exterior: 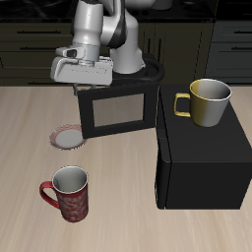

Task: Open the microwave and place the white and yellow mug in it

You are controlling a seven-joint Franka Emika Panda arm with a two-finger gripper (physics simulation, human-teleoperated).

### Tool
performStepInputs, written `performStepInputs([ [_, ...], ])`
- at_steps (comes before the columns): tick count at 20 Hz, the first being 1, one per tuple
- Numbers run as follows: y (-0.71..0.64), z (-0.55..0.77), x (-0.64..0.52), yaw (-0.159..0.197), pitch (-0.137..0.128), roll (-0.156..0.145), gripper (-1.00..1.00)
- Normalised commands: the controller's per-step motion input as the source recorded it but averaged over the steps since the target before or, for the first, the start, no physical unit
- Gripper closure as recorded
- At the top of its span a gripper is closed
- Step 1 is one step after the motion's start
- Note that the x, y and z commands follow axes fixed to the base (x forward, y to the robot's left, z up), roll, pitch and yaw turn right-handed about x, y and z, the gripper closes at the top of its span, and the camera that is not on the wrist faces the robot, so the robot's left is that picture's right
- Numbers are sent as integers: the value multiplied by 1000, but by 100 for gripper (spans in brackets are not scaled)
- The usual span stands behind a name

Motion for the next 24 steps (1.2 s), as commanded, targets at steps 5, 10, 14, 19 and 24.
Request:
performStepInputs([
  [5, 48, -71, -131, -38, -10, 5, 100],
  [10, -20, -85, -76, -15, -14, -20, 100],
  [14, 49, -135, -19, -59, 16, -18, 100],
  [19, 70, -131, -3, -72, 21, -14, 100],
  [24, 9, -85, -191, -123, 8, -37, 100],
])
